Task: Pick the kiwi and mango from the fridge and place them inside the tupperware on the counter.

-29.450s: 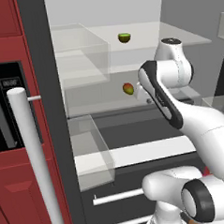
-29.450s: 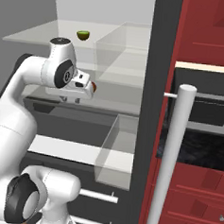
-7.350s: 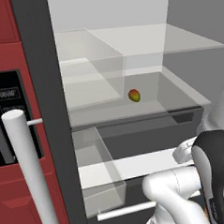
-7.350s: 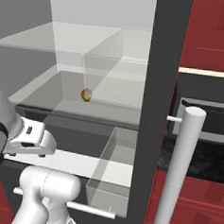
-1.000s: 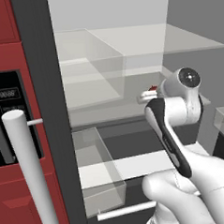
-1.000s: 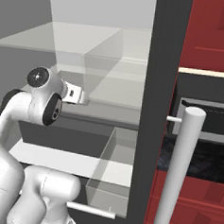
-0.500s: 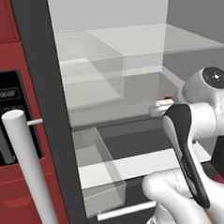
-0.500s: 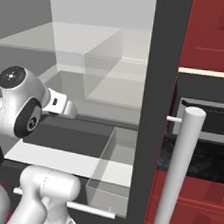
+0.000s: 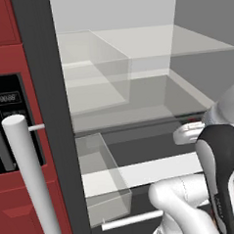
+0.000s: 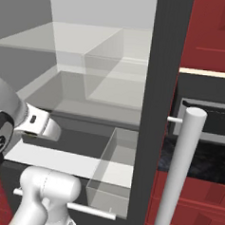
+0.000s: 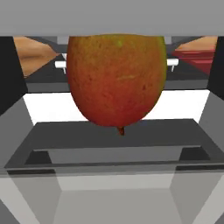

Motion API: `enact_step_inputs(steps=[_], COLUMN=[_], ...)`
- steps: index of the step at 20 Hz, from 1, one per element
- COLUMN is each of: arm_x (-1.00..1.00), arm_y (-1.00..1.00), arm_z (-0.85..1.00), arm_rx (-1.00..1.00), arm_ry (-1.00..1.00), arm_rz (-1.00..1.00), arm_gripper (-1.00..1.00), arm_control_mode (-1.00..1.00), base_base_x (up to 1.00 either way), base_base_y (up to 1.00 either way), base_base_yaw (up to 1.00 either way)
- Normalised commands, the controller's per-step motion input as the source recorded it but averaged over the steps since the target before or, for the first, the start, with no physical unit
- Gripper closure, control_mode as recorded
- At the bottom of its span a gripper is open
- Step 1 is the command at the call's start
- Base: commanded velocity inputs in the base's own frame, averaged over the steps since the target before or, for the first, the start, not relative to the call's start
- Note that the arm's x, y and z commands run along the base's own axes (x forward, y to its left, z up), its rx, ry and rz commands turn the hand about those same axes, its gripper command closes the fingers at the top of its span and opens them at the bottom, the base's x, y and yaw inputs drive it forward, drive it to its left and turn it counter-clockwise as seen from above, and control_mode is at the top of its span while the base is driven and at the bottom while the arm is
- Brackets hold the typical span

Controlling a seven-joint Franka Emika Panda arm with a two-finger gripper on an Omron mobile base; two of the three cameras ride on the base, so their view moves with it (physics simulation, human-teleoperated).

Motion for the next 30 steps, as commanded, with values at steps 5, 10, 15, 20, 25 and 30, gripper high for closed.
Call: enact_step_inputs(steps=[5, 10, 15, 20, 25, 30], arm_x=[-0.20, 0.00, 0.00, 0.00, 0.00, 0.00], arm_y=[0.00, 0.00, 0.00, 0.00, 0.00, 0.00], arm_z=[0.00, 0.00, 0.00, 0.00, 0.00, 0.00], arm_rx=[0.00, 0.00, 0.00, 0.00, 0.00, 0.00], arm_ry=[0.04, 0.00, 0.00, 0.00, 0.00, 0.00], arm_rz=[0.00, 0.00, 0.00, 0.00, 0.00, 0.00], arm_gripper=[1.00, 1.00, 1.00, 1.00, 1.00, 1.00], arm_control_mode=[1.00, 1.00, 1.00, 1.00, 1.00, 1.00], base_base_x=[-0.80, -1.00, -0.69, -0.34, -0.07, 0.00], base_base_y=[0.00, -0.26, -0.90, -1.00, -1.00, -1.00], base_base_yaw=[0.00, 0.00, -0.05, -0.07, -0.09, -0.11])
